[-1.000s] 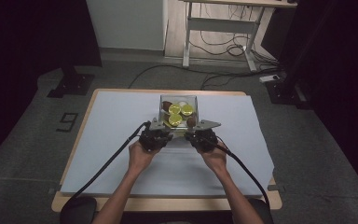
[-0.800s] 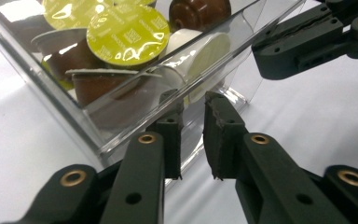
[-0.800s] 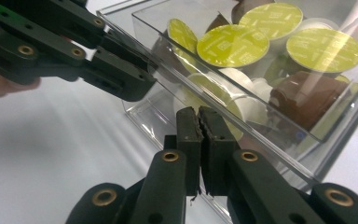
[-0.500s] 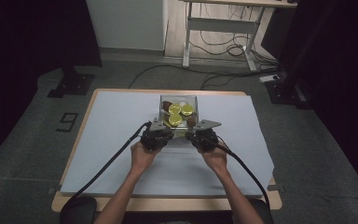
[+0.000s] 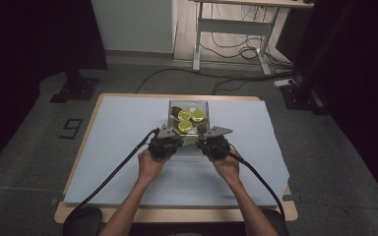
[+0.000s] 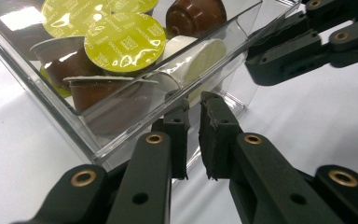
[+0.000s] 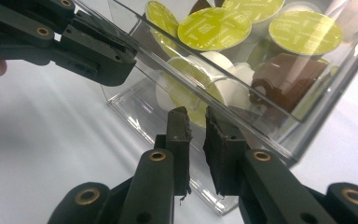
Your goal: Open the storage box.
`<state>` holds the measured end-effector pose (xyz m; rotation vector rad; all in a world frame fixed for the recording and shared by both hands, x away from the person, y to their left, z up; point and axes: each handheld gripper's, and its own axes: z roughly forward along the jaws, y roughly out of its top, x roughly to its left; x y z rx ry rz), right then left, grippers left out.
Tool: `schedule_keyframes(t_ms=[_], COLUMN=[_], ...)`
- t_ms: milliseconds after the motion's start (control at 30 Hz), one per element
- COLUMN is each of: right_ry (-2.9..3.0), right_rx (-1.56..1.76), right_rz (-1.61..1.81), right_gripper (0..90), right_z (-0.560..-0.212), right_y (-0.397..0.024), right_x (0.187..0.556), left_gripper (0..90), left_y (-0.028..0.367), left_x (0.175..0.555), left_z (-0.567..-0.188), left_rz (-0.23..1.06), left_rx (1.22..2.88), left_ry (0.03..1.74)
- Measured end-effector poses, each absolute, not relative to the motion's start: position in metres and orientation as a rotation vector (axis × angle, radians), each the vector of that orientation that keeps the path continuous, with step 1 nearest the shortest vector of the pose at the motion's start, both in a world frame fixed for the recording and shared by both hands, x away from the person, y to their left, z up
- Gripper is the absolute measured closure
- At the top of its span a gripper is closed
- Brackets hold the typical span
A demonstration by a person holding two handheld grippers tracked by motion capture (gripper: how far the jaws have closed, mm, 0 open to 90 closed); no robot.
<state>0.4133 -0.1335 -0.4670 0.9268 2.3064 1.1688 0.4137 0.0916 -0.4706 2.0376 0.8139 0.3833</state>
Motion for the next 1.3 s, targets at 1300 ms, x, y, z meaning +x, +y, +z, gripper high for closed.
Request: schedule_keyframes(t_ms=[1300], right_ry=[2.321], right_rx=[0.861], right_rz=[1.271], right_gripper=[82.5], right_z=[-0.469], right_y=[-0.137], right_x=[0.396], left_gripper=[82.2], left_y=[0.095], left_x=[0.392], left_z=[-0.47], left_rz=[0.365], left_rx=[2.043], left_ry=[0.79])
